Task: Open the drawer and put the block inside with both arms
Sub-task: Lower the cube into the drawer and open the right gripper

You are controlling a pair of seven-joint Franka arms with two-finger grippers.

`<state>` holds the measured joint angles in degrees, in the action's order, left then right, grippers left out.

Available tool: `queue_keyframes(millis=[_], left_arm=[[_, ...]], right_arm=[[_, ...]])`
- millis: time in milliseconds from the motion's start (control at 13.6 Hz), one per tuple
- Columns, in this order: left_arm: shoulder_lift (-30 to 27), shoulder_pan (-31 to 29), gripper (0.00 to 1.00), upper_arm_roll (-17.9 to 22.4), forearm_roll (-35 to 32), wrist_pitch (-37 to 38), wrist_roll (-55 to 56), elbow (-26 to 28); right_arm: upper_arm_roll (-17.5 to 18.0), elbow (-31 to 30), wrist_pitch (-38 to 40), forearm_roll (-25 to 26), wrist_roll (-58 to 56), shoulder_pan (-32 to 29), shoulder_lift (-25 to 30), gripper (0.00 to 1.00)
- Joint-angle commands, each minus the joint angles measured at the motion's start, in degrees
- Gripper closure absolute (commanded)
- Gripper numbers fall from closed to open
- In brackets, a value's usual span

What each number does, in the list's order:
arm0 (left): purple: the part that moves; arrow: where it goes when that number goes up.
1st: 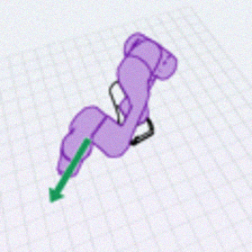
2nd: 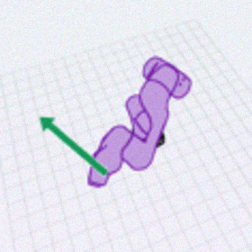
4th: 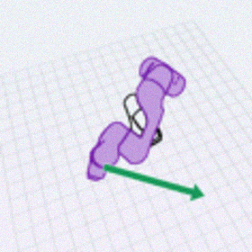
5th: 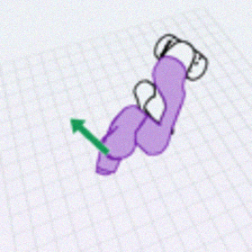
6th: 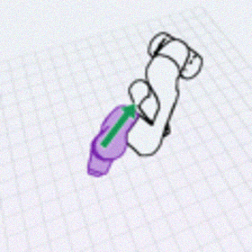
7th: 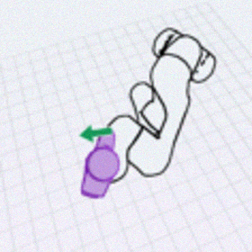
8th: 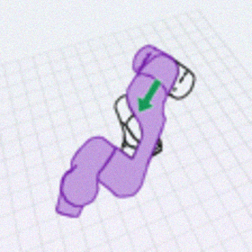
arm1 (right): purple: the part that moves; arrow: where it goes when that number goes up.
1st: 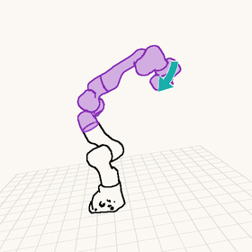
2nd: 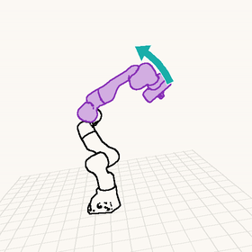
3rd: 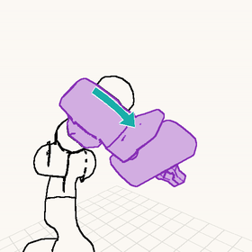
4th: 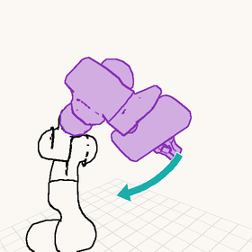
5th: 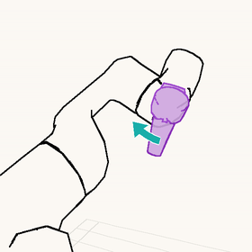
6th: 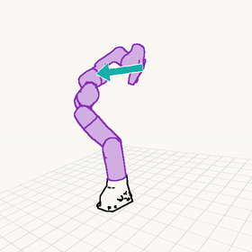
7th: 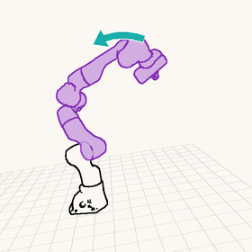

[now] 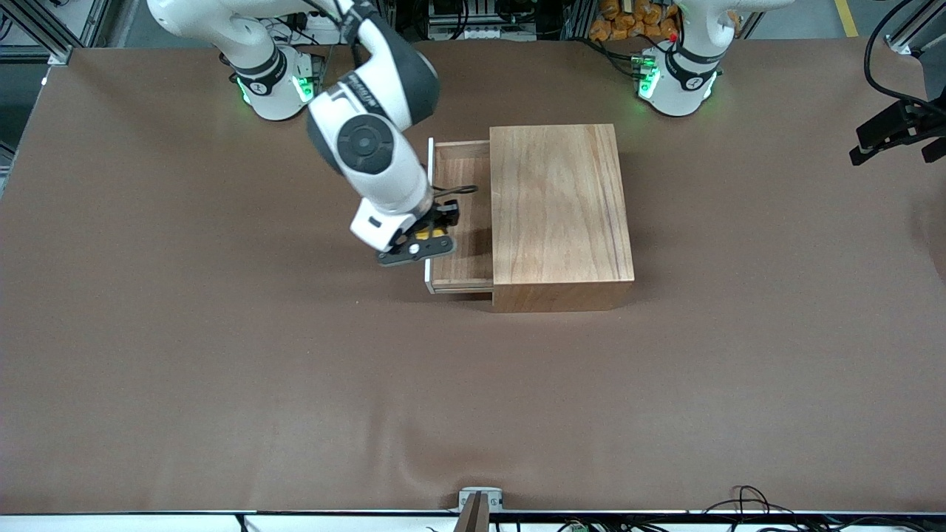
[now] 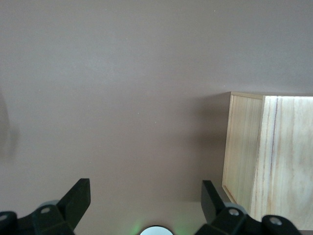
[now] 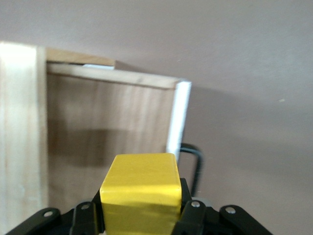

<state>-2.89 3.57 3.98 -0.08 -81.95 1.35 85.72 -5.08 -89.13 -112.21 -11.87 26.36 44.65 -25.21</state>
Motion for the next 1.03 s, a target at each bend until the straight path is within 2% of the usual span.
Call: queue_keyframes(millis=[0, 74, 147, 221, 294, 662, 957], left_arm=[[-0.2, 0.1, 0.0, 0.1, -0.1, -0.2, -1.0, -0.3], [-0.2, 0.1, 0.0, 0.1, -0.1, -0.2, -1.0, -0.3], [-0.2, 0.1, 0.0, 0.1, -0.2, -0.2, -1.0, -0.3], [-0.2, 0.1, 0.0, 0.1, -0.1, -0.2, -1.0, -0.3], [-0.2, 0.1, 0.0, 0.1, -0.1, -0.2, -0.9, -0.4], [-0.3, 0.2, 0.0, 0.1, 0.4, -0.1, -0.8, -0.5], [-0.2, 0.2, 0.0, 0.1, 0.6, 0.0, -0.8, -0.8]], right_arm=[[-0.7, -0.1, -0.4, -1.8, 1.5, 1.9, -1.0, 0.95], [-0.8, -0.8, -0.5, -3.9, 1.4, 2.2, -1.0, 0.89], [-0.8, -0.9, -0.5, -5.1, 1.4, 2.5, -1.0, 0.68], [-0.8, -0.9, -0.5, -5.1, 1.4, 2.6, -1.0, 0.32], [-0.9, -0.9, -0.4, -5.1, 1.2, 2.7, -1.0, 0.0], [-1.9, -0.7, 1.5, -4.6, 0.7, 0.7, 1.4, 0.0], [-2.4, -0.7, 7.4, -2.7, -3.0, -8.2, 6.2, 0.0]])
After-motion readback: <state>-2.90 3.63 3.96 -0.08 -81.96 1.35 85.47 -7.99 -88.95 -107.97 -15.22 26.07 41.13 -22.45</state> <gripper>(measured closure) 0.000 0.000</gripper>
